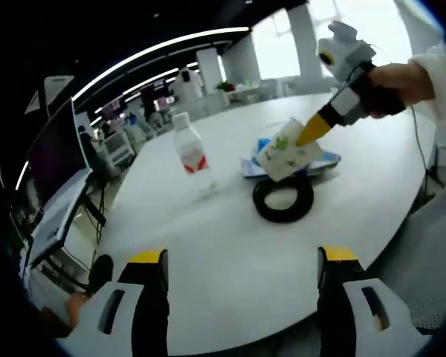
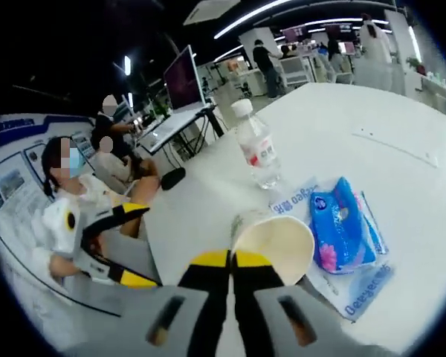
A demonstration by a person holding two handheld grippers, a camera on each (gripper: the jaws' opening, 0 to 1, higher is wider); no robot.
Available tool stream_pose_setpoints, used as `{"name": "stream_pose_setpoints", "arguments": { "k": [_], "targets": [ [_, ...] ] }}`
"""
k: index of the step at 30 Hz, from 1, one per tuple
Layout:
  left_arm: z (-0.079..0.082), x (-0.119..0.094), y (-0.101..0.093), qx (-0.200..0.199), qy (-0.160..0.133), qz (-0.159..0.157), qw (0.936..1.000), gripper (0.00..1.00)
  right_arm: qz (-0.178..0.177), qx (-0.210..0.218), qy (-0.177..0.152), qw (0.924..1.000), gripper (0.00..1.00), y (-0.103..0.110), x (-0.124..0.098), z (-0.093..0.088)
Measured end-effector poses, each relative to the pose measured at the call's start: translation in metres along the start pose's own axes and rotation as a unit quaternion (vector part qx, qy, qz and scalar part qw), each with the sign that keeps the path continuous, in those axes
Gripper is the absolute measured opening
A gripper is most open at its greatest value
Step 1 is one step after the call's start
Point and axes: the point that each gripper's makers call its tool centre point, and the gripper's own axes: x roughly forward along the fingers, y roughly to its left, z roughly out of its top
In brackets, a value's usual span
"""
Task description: Arrange the tabletop items into an orderly group along one side of the table until the central work area is clear of visible clutter.
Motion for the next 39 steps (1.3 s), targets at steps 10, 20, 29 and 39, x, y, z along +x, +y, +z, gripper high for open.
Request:
{"name": "stream_pose_setpoints", "arguments": {
  "k": [10, 20, 29, 39],
  "targets": [
    [-0.001, 0.0, 0.0, 0.009, 0.006, 0.003, 0.9999, 0.79, 0.004, -0.06, 0.038, 0.9975, 0.0, -0.011, 0.003, 0.027],
    [-0.001, 0.0, 0.004, 0.012, 0.007, 0.011, 0.9998, 0.77, 0.001, -0.112, 0.071, 0.9912, 0.0, -0.016, 0.009, 0.057],
    [0.0, -0.001, 0.006, 0.015, 0.003, 0.014, 0.9998, 0.75, 0.004, -0.136, 0.111, 0.9844, 0.0, -0.021, 0.017, 0.064],
    [-0.002, -0.001, 0.004, 0.018, 0.008, 0.012, 0.9997, 0.74, -0.004, -0.167, 0.153, 0.974, 0.0, -0.031, 0.029, 0.07]
  ]
}}
